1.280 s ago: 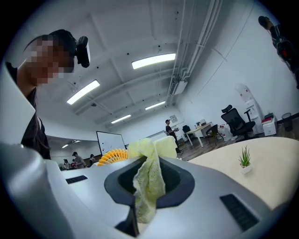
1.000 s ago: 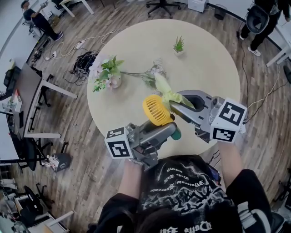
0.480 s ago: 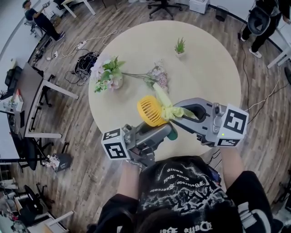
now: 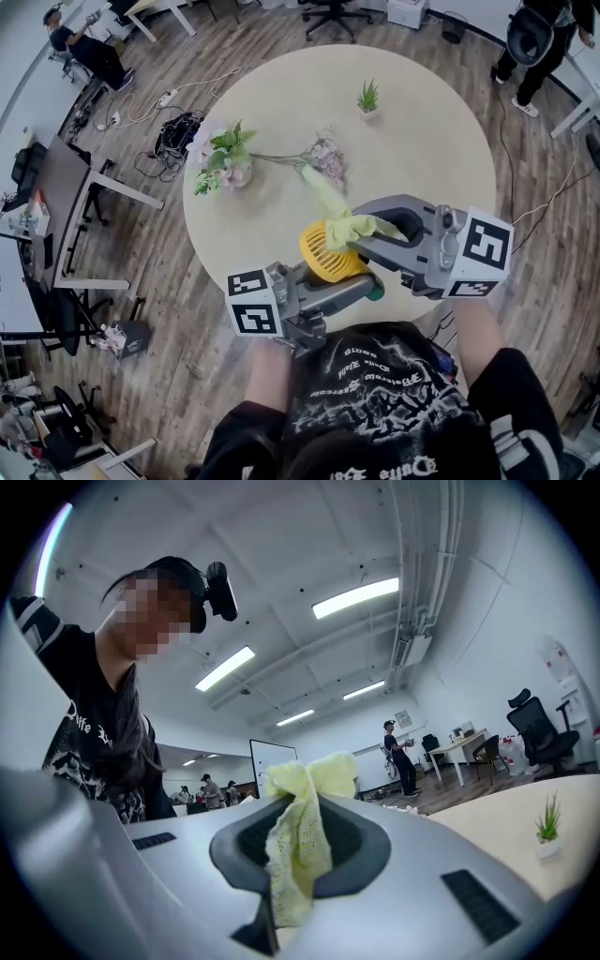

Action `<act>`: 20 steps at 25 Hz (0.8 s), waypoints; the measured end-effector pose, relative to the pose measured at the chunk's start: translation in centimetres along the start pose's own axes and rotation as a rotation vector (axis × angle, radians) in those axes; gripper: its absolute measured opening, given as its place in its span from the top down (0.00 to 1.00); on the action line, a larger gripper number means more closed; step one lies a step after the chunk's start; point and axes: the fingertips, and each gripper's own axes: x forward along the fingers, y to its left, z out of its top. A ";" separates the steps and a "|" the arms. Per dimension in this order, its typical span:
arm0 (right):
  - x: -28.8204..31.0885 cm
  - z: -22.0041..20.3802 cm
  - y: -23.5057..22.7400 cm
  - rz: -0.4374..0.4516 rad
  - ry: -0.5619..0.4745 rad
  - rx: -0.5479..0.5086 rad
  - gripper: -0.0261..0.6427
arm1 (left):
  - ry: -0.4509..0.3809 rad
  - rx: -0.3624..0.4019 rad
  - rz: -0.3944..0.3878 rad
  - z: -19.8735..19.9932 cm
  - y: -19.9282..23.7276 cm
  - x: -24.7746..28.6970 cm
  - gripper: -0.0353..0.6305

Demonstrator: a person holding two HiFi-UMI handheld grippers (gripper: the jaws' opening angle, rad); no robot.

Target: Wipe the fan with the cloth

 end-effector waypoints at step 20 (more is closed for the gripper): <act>-0.4 -4.8 -2.1 -0.001 0.053 0.343 0.90 | -0.021 0.046 0.022 -0.9 0.6 -1.0 0.65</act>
